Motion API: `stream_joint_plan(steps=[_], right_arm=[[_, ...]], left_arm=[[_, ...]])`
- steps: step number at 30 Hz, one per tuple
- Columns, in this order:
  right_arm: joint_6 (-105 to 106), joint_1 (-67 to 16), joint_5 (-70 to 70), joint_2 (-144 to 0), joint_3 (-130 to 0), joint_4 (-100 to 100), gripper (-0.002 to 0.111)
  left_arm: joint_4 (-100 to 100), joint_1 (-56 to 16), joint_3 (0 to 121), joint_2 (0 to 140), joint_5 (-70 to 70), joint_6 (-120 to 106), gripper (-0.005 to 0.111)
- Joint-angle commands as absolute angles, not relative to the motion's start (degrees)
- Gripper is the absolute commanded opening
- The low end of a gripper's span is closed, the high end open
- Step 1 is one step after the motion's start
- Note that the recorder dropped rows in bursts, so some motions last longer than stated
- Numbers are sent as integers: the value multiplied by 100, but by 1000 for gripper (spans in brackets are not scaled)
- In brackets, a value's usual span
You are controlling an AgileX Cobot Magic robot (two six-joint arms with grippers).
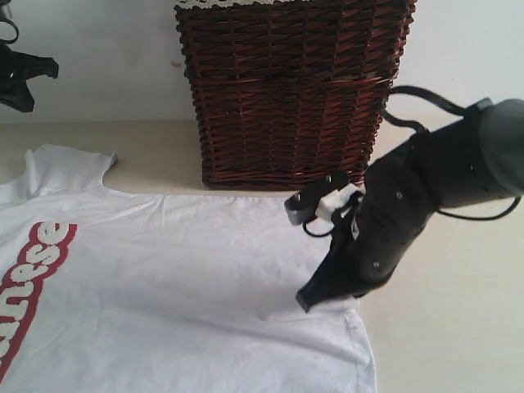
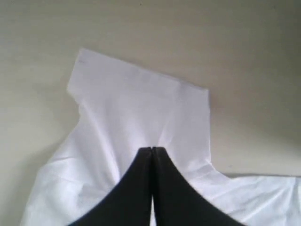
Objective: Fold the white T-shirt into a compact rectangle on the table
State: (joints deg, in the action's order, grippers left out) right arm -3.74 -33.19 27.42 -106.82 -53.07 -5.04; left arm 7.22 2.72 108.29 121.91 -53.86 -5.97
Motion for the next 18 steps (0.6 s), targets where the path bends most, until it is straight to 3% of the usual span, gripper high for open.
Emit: stream_joint_plan(steps=[1,9,18], right_arm=[[0,-3535,1864,-10605,-4698,-104,0],[-68,-3456,826,-10706,-4859,-162,0],[-80,-2785,1715,-11425,-5242,-324,0]], left_arm=[[817,282,10199,11686,-5414,-710,0],[825,282,9026,10880,-5343,-901,0],[973,282,8257,10127,-5170,-911,0]])
